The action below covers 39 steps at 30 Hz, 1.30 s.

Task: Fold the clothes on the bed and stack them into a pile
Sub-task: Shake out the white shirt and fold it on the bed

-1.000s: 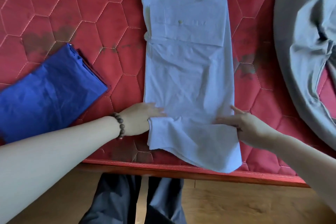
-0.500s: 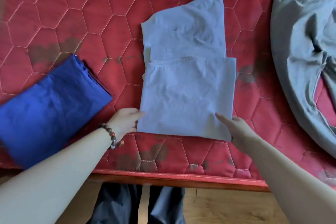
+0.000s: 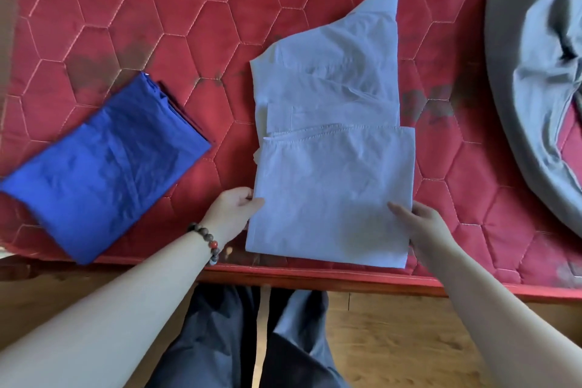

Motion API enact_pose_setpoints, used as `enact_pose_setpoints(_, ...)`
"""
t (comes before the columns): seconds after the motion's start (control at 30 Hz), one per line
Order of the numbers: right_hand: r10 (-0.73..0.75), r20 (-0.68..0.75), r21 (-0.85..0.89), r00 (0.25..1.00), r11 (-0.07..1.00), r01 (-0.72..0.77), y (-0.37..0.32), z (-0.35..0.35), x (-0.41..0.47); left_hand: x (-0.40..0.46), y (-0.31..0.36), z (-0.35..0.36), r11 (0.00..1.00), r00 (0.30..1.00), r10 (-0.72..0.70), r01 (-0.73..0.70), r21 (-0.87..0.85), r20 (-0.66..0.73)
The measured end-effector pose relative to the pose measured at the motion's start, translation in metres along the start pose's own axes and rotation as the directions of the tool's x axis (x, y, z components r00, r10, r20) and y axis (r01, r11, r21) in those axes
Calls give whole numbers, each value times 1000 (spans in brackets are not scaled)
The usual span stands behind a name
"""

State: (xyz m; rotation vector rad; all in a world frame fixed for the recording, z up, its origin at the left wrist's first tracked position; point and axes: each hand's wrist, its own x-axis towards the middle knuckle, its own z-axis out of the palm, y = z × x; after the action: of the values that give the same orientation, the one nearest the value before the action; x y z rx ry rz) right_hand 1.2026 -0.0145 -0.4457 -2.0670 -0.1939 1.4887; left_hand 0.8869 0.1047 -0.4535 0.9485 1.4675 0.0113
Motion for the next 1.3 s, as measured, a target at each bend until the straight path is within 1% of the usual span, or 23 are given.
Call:
enact_pose_setpoints(0.07,-70,-45,19,997,997,71,-17,5,10,7,20,2,997,995,66,-68,-27,-75)
enact_pose_setpoints(0.17,-145,-137,-15,980,989,144,-42,15,25,19,47,5,988,975,148,-152,-16,-166)
enact_pose_setpoints(0.3,-246,-217,-110,945,968,227,-67,24,33,31,72,3,979,954,190,-202,-28,-231)
enact_pose_setpoints(0.37,-316,-225,-116,922,948,297,-83,25,34,30,85,-5,969,948,210,-234,-75,-241)
enact_pose_setpoints(0.47,-426,-232,-106,875,905,412,-120,23,37,31,111,-22,933,940,217,-279,-228,-262)
enact_pose_setpoints(0.53,-479,-258,-118,839,877,465,-149,21,48,41,129,-32,913,935,215,-295,-280,-283)
enact_pose_setpoints(0.6,-474,-274,-167,837,881,443,-174,21,67,58,143,-39,926,937,206,-280,-253,-282)
enact_pose_setpoints(0.67,-386,-244,-184,890,919,348,-185,20,89,78,149,-41,950,956,160,-217,-226,-247)
enact_pose_setpoints(0.73,-274,-178,-181,945,953,243,-187,21,106,95,150,-42,966,972,103,-149,-213,-210)
enact_pose_setpoints(0.8,-262,-172,-266,950,940,211,-189,23,119,105,153,-43,977,969,110,-147,-156,-220)
enact_pose_setpoints(0.87,-300,-203,-299,932,925,233,-193,25,128,110,158,-43,980,960,145,-173,-97,-240)
enact_pose_setpoints(0.97,-302,-232,-249,925,937,243,-195,31,137,117,161,-43,977,942,202,-214,-15,-266)
enact_pose_setpoints(1.03,-298,-245,-234,923,942,242,-192,35,140,123,160,-42,977,939,209,-212,18,-273)
enact_pose_setpoints(1.17,-355,-265,-187,896,931,314,-196,36,140,132,161,-48,969,913,231,-245,-1,-336)
enact_pose_setpoints(1.3,-450,-234,-185,862,891,415,-220,39,142,139,177,-58,956,904,228,-279,-95,-362)
